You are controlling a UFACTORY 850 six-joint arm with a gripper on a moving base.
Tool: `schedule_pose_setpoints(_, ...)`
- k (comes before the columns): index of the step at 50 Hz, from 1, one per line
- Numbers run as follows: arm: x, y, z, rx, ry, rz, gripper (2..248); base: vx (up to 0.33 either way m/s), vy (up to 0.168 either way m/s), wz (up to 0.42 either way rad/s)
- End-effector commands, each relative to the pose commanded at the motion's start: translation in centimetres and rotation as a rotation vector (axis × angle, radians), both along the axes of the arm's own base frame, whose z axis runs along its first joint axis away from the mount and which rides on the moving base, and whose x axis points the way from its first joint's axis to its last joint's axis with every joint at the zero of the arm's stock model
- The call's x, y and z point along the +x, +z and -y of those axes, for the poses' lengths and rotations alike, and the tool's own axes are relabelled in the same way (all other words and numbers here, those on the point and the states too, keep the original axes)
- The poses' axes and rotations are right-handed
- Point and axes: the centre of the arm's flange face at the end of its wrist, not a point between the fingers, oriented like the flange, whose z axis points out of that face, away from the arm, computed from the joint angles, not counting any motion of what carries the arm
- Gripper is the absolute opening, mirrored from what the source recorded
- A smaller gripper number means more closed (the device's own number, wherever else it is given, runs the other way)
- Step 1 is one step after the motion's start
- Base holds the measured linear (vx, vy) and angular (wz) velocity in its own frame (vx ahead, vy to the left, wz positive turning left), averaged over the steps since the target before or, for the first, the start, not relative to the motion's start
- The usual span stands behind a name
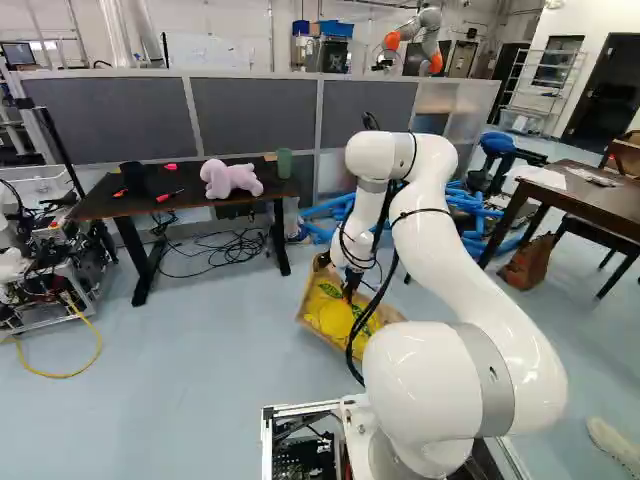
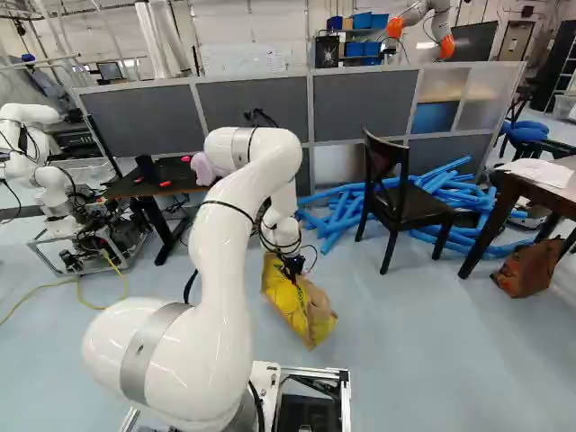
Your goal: Pick up the bag on the ground and place it on the table
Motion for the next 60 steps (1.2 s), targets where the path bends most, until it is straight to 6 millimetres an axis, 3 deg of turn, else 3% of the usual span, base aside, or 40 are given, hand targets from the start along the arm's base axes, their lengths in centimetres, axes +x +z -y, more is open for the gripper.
schedule_pose_setpoints(60, -7.6, 9.0, -5.1, 0.011, -0.068, -0.024, 22, 0.000, 0.000, 0.000)
